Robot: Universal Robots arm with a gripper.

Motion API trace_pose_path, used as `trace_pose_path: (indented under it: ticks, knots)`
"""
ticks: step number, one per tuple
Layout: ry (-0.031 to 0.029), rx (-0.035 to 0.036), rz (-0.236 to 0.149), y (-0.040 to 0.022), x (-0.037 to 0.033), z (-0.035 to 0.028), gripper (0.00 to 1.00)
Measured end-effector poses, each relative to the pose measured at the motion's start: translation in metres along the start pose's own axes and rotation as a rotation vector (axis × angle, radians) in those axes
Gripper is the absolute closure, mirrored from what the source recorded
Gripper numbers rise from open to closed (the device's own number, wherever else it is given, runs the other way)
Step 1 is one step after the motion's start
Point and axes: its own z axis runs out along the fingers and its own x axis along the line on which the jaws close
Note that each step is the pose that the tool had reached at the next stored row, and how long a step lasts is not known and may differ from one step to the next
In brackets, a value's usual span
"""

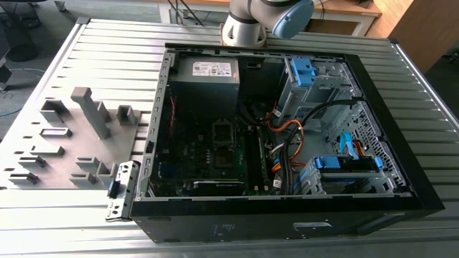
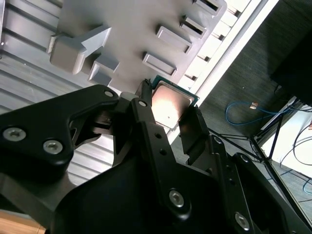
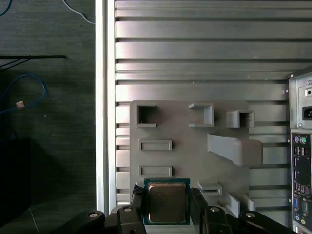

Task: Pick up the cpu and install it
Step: 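Pick up the cpu and move it towards the insertion slot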

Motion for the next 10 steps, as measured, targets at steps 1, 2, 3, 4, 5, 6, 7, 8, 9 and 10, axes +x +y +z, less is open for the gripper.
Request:
trace_pose_path:
  ticks: [1,2,3,4,5,6,7,8,9,10]
  knots:
    - [0.0,0.0,0.0,0.0,-0.0011,0.0,0.53]
    - [0.0,0.0,0.0,0.0,-0.0021,0.0001,0.53]
    - [0.0,0.0,0.0,0.0001,-0.0034,0.0001,0.53]
    - [0.0,0.0,0.0,0.0002,-0.0047,0.0001,0.53]
    - [-0.0001,-0.0001,0.0,0.0002,-0.006,0.0002,0.53]
    - [-0.0001,-0.0001,0.0,0.0002,-0.0073,0.0002,0.53]
    - [0.0,-0.0001,0.0,0.0003,-0.0089,0.0002,0.53]
    - [0.0,0.0,0.0,0.0003,-0.0103,0.0003,0.53]
    - [-0.0001,-0.0001,0.0,0.0004,-0.0119,0.0003,0.53]
    - [-0.0001,-0.0001,0.0,0.0004,-0.0134,0.0004,0.53]
